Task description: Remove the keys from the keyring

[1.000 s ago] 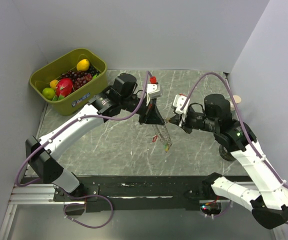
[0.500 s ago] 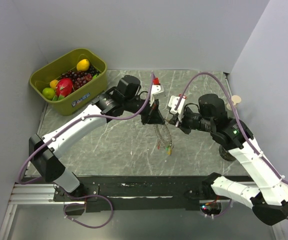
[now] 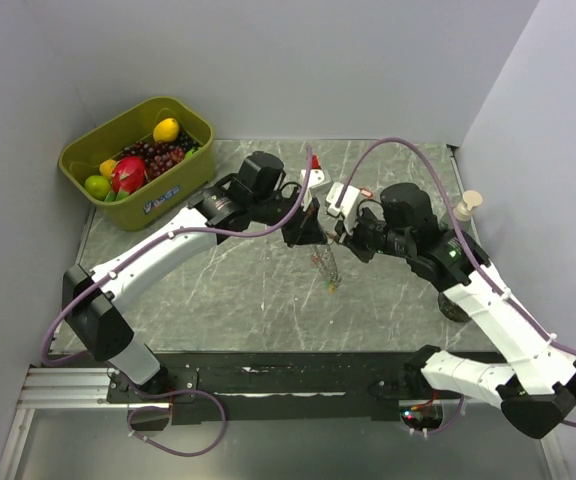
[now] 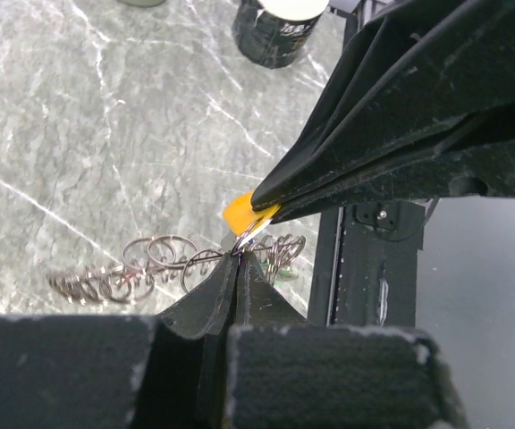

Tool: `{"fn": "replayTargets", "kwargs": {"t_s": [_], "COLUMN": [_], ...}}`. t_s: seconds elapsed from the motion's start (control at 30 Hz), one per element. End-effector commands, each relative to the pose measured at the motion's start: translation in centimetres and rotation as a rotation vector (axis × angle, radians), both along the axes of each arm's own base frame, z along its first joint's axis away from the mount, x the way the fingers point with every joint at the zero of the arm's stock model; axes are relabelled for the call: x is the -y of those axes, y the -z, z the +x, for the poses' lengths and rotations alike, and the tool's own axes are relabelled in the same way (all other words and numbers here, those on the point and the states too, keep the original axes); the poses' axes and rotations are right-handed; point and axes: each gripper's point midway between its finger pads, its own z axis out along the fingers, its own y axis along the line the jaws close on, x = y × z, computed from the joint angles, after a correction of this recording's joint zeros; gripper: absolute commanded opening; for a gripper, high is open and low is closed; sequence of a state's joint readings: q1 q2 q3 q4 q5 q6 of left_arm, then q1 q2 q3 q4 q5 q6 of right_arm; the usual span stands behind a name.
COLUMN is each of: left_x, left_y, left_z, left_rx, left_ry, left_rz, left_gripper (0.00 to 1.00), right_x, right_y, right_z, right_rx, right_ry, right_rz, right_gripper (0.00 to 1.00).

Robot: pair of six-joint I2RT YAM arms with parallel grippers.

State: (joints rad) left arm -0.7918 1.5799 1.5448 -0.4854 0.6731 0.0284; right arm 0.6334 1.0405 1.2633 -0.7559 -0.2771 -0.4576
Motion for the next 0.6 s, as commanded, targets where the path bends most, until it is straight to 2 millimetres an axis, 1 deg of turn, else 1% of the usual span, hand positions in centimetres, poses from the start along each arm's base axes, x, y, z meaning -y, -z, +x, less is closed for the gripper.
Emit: {"fn": "replayTargets", "kwargs": {"t_s": [0.0,0.03,0.07,0.13,0.2,0.27,0.33,0.4,0.47,0.53,0.57], "left_x": [2.0,2.0,2.1,2.0,2.1,2.1,2.0,2.0,2.0,2.0,2.0], "left_y": [-3.2,-3.2,-3.2,-3.1,-3.1,-3.1,-3.1,-3.2,-3.1,-3.1,-3.0], "left_z": [-1.8,-1.8,-1.8,-1.7,-1.7,-1.7,-1.7,-1.8,-1.8,-1.8,-1.8], "left_rx": [0.056,0.056,0.056,0.057,0.057,0.055,0.056,0.057,0.057,0.059,0.058], "left_ry": [0.093,0.094,0.093,0.092,0.092,0.092,0.09,0.095,0.094,0.093,0.092], "left_rz": [-0.098,-0.099,-0.098,-0.096,-0.096,-0.096,-0.096,-0.098,-0.096,-0.096,-0.094], "left_gripper": [0.01,0.01,0.01,0.01,0.01,0.01,0.01,0.01,0.01,0.01,0.01], "right_x": [-4.1,-4.1,-4.0,-3.7,-3.4,-2.8,-2.7,-2.9,-3.1,-3.1,-3.2], "right_y": [-4.6,-4.3,-3.3,-2.7,-2.4,-2.6,-2.4,-2.6,-3.4,-3.6,-4.2], "right_z": [0.5,0.9,1.1,1.7,2.3,3.0,3.0,2.3,1.7,1.3,1.0], "right_rx": [0.162,0.183,0.187,0.214,0.257,0.306,0.304,0.292,0.294,0.283,0.284], "right_ry": [-0.123,-0.104,-0.101,-0.071,-0.05,-0.01,-0.011,-0.04,-0.064,-0.079,-0.088], "right_rz": [0.127,0.107,0.082,0.055,0.034,0.024,0.02,0.037,0.059,0.062,0.073], "right_gripper": [0.0,0.0,0.0,0.0,0.0,0.0,0.0,0.0,0.0,0.0,0.0]}}
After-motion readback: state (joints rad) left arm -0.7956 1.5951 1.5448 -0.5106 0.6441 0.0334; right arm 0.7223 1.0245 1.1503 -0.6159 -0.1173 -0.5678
